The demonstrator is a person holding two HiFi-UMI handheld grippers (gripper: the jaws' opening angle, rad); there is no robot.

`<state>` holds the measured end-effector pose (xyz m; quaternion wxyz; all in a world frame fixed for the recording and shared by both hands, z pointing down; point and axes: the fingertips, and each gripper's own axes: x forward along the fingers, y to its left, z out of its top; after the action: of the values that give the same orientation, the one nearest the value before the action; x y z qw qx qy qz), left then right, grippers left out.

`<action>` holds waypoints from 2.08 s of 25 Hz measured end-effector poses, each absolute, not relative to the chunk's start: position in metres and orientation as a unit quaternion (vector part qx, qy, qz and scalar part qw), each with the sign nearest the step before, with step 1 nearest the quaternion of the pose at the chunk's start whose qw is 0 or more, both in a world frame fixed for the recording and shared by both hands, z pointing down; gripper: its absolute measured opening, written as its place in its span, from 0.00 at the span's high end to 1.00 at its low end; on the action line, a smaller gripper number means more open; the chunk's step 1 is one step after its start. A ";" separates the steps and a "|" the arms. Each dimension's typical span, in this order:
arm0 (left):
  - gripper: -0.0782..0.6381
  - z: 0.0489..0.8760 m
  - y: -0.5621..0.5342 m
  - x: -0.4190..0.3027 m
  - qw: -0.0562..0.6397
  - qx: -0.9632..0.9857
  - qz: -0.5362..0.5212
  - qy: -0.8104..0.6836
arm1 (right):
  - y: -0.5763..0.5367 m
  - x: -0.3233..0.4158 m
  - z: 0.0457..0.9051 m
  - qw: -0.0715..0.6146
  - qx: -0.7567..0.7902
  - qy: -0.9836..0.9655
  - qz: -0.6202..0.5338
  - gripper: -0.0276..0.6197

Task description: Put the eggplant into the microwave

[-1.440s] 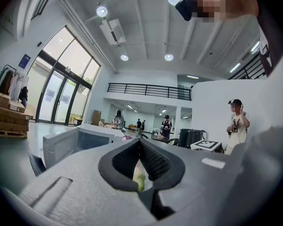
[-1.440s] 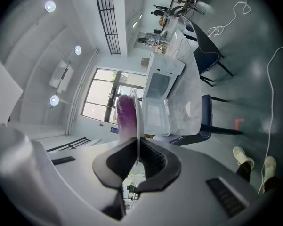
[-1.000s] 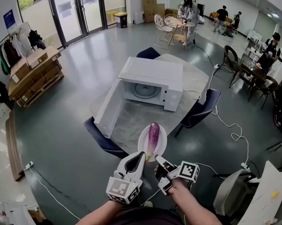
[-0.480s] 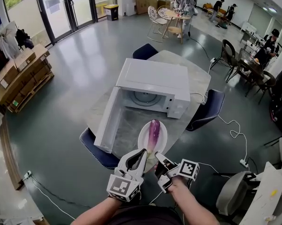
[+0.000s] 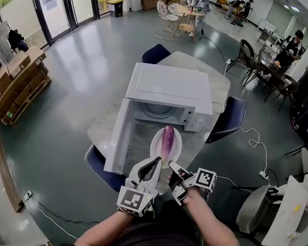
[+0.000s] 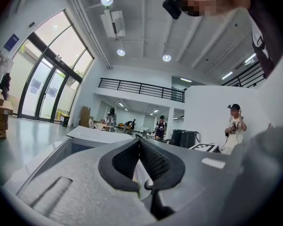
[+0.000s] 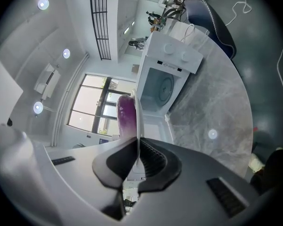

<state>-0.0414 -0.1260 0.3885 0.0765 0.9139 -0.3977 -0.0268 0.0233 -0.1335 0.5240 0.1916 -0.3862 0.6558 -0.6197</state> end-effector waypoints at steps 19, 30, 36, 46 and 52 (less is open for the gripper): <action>0.88 0.436 -0.236 -0.037 0.086 0.893 -0.017 -0.442 | -0.278 0.028 0.611 0.208 -0.406 0.612 -0.647 0.93; 0.88 0.479 -0.284 -0.034 0.102 0.883 -0.006 -0.459 | -0.351 0.039 0.670 0.212 -0.430 0.584 -0.655 0.93; 0.88 0.490 -0.308 -0.025 0.103 0.883 -0.008 -0.458 | -0.379 0.042 0.685 0.225 -0.436 0.575 -0.655 0.93; 0.88 0.508 -0.328 -0.021 0.104 0.882 -0.002 -0.459 | -0.410 0.039 0.699 0.239 -0.441 0.567 -0.653 0.93; 0.88 0.516 -0.330 -0.027 0.113 0.879 0.002 -0.464 | -0.428 0.034 0.699 0.242 -0.440 0.577 -0.645 0.93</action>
<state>-0.0274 -0.3301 0.5163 0.1128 0.8787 -0.4638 0.0024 0.0337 -0.4281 0.6993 0.2421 -0.4395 0.5767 -0.6447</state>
